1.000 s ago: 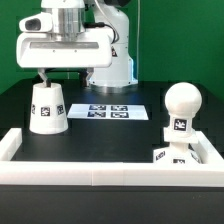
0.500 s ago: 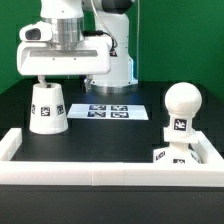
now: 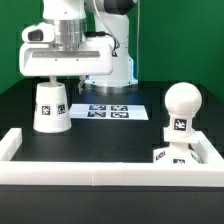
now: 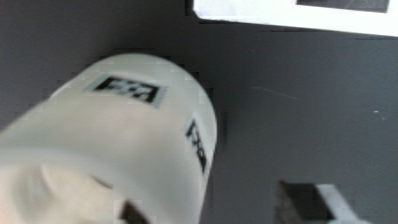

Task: Assemble lamp

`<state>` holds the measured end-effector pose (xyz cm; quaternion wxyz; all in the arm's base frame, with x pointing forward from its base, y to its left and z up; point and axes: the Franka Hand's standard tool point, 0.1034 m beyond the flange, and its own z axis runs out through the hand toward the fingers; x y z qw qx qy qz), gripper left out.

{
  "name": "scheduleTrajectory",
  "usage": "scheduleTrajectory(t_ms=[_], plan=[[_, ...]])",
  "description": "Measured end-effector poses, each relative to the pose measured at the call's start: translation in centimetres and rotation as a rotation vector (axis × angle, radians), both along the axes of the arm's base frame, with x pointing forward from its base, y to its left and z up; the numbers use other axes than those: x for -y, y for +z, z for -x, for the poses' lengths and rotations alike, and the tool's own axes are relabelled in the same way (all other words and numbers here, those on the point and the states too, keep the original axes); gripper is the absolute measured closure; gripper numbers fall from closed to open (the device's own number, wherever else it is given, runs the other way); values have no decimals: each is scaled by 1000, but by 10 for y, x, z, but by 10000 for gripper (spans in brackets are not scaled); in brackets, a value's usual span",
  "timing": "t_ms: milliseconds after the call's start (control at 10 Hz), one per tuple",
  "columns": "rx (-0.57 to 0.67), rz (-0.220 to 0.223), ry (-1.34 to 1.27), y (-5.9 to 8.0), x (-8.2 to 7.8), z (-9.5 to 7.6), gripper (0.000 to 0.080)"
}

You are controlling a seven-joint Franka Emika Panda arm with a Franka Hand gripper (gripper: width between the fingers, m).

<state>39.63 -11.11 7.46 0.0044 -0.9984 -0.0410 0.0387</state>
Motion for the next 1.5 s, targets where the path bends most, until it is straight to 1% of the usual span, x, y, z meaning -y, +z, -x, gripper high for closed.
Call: scheduleTrajectory(t_ms=[100, 200, 500, 600, 700, 800, 900, 1000, 1100, 1200, 1300, 1400, 1500], plan=[[0, -1, 2, 1, -4, -1, 691], [2, -1, 7, 2, -8, -3, 756], [1, -4, 20, 2, -22, -5, 756], [-13, -13, -8, 6, -36, -6, 756], [-36, -28, -55, 16, -57, -8, 756], [-52, -39, -95, 29, -78, -15, 756], [-63, -42, -144, 42, -94, -25, 756], [-76, -45, -176, 56, -108, -36, 755], [-91, -47, -213, 73, -119, -51, 755], [-90, -47, -237, 87, -127, -65, 755], [-109, -49, -246, 97, -128, -70, 755], [-119, -49, -247, 98, -125, -69, 755], [-120, -48, -245, 96, -126, -69, 755]])
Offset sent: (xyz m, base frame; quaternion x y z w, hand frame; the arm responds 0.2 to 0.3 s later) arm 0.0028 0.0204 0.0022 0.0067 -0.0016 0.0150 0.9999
